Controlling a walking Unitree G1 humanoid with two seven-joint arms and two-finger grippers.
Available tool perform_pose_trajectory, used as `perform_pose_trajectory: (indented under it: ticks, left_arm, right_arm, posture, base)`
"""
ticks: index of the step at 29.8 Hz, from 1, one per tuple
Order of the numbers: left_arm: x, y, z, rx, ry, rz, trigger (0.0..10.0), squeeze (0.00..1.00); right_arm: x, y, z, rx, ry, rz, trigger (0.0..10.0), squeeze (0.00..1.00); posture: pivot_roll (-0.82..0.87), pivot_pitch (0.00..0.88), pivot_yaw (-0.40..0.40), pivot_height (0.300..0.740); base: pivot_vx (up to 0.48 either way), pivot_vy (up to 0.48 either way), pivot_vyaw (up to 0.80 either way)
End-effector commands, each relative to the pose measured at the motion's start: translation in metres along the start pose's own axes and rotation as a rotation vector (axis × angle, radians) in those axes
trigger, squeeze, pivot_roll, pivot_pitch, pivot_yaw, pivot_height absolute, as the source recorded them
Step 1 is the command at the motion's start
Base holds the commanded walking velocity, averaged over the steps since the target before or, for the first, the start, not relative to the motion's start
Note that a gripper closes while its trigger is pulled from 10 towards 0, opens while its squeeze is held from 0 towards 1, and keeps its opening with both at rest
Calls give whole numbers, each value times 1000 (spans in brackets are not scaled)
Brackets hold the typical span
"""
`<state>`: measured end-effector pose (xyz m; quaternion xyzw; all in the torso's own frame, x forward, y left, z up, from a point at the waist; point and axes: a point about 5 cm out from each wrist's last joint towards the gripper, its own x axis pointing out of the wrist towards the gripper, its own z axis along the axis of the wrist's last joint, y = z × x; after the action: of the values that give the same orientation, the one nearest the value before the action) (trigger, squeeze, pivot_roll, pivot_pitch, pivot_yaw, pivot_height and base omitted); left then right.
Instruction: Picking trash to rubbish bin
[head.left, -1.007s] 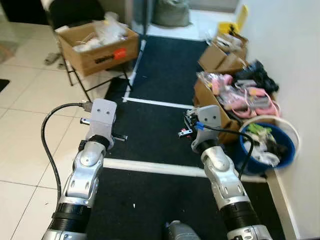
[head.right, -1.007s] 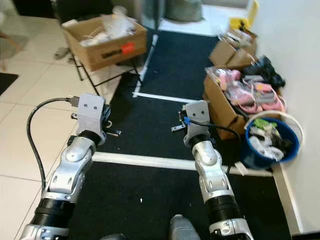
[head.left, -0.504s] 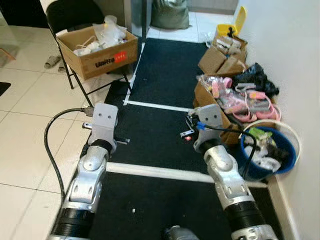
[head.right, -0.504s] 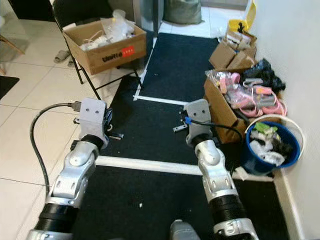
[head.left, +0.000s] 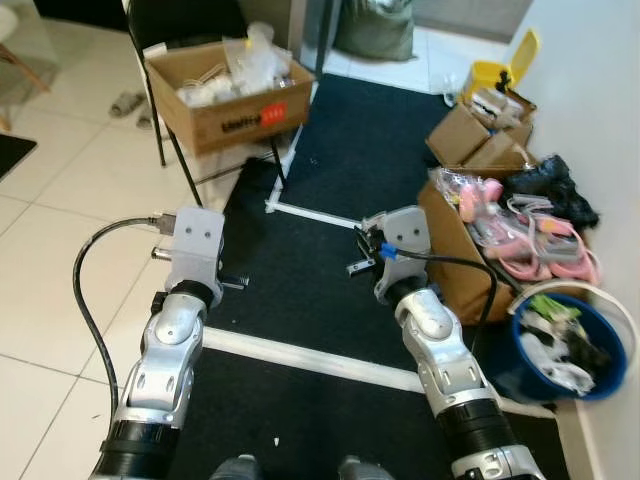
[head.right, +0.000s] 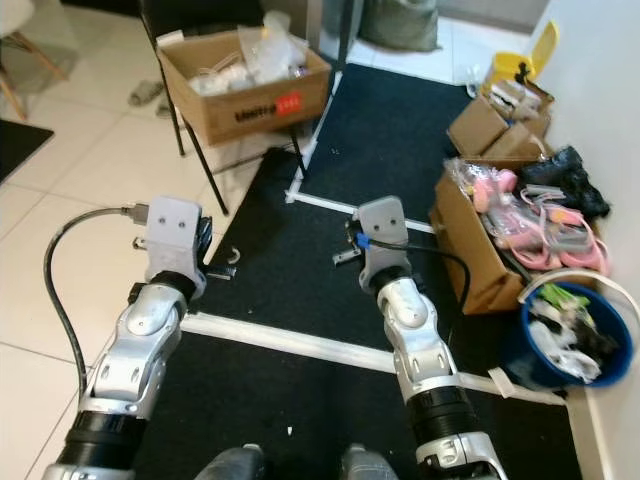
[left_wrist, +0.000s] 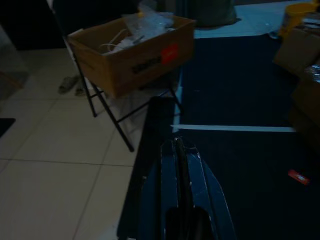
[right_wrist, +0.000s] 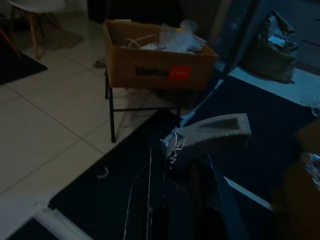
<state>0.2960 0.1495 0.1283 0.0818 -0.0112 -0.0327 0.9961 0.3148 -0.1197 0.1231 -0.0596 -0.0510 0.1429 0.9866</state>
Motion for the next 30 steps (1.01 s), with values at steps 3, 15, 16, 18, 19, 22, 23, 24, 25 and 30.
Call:
perform_pose_trajectory:
  ticks: [3, 15, 16, 18, 19, 22, 23, 24, 25, 30]
  left_arm:
    - [-2, -2, -1, -9, 4, -8, 10000, 0]
    - [-2, -1, -1, -5, 2, -10, 10000, 0]
    - [-2, -1, -1, -5, 2, -10, 10000, 0]
    - [-2, -1, -1, -2, 3, -11, 10000, 0]
    - [-2, -1, -1, -2, 3, -11, 10000, 0]
    - [-2, 0, -1, 1, 3, -12, 10000, 0]
    - [-2, 0, -1, 3, 4, -13, 10000, 0]
    - [-2, 0, -1, 4, 4, -13, 10000, 0]
    - [-2, 0, -1, 4, 4, -13, 10000, 0]
    - [-1, 1, 0, 4, 6, -12, 10000, 0]
  right_arm:
    - [-3, -4, -8, 8, 35, -14, 10000, 0]
    - [-3, -4, -10, 13, 43, -17, 10000, 0]
    - [-3, -4, -10, 13, 43, -17, 10000, 0]
    - [-4, -4, -10, 15, 44, -19, 10000, 0]
    - [-4, -4, -10, 15, 44, -20, 10000, 0]
    - [-4, -3, -11, 18, 45, -21, 10000, 0]
    - [-4, -3, -12, 4, 50, -23, 10000, 0]
    - [-5, -3, -13, -6, 54, -24, 10000, 0]
    - [-5, -3, -14, -5, 60, -26, 10000, 0]
    - [-6, -3, -17, 17, 77, -29, 10000, 0]
  posture:
    - [44, 56, -44, 740]
    - [49, 52, -42, 740]
    - [49, 52, -42, 740]
    - [50, 54, -38, 740]
    - [50, 54, -38, 740]
    - [52, 58, -36, 740]
    - [52, 58, -36, 740]
    - [54, 60, -37, 740]
    - [54, 60, -37, 740]
    - [55, 65, -36, 740]
  base:
    - [351, 0, -413]
    - [351, 0, -566]
    - [349, 0, -581]
    - [351, 0, -578]
    - [349, 0, -581]
    - [346, 0, -542]
    - [345, 0, 0]
    - [345, 0, 0]
    - [349, 0, 0]
    - [348, 0, 0]
